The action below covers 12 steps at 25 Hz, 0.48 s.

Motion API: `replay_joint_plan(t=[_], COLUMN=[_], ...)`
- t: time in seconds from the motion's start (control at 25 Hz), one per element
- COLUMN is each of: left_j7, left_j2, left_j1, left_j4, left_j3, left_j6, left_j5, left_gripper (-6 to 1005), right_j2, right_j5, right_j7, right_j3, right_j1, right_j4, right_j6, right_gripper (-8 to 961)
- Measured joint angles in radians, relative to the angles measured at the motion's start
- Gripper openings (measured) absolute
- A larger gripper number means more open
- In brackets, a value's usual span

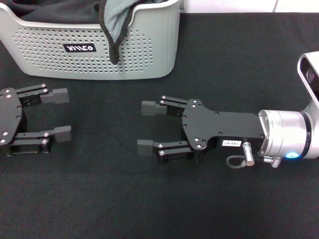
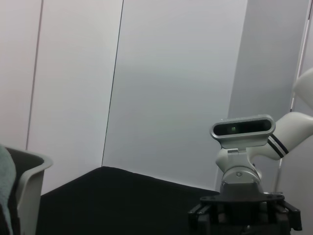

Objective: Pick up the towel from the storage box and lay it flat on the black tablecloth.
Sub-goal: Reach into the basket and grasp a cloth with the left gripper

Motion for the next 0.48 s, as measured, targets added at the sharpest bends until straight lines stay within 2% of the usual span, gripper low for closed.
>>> replay_joint_plan(t=[0.12,0.24,0.36,0.4,0.48], left_j7=[-0.001,-0.004,-0.034,-0.051,-0.098], left_j2=[-0.006,-0.022,-0.040,-0.052,-0.092], left_j1=[0.000,-0.002,-0.008,-0.012,-0.027], left_j4=[-0.005,-0.007,-0.008,-0.008,-0.010], left_j3=[-0.012,-0.036,-0.051,-0.065,-0.114], left_j6=[-0.008,-0.027,-0.079,-0.103,-0.182], left_j5=[-0.002,0.003,-0.002,-0.004,-0.005], left_gripper=[818,818,818,817,817], right_j2=[0.001,-0.001,-0.012,-0.018,-0.027], right_j5=[0.004,0.003,0.003,0.003,0.003], right_j7=[-0.025,-0.046,-0.053,-0.056,-0.067], right_j3=[0.020,0.063,0.098,0.113,0.147], right_j1=[-0.018,-0.050,-0.080,-0.092,-0.119], right_j4=[-0.002,-0.007,0.001,0.005,0.012], right_j6=[-0.002,-0.006,-0.016,-0.018,-0.019], right_gripper=[872,872,872,872,872])
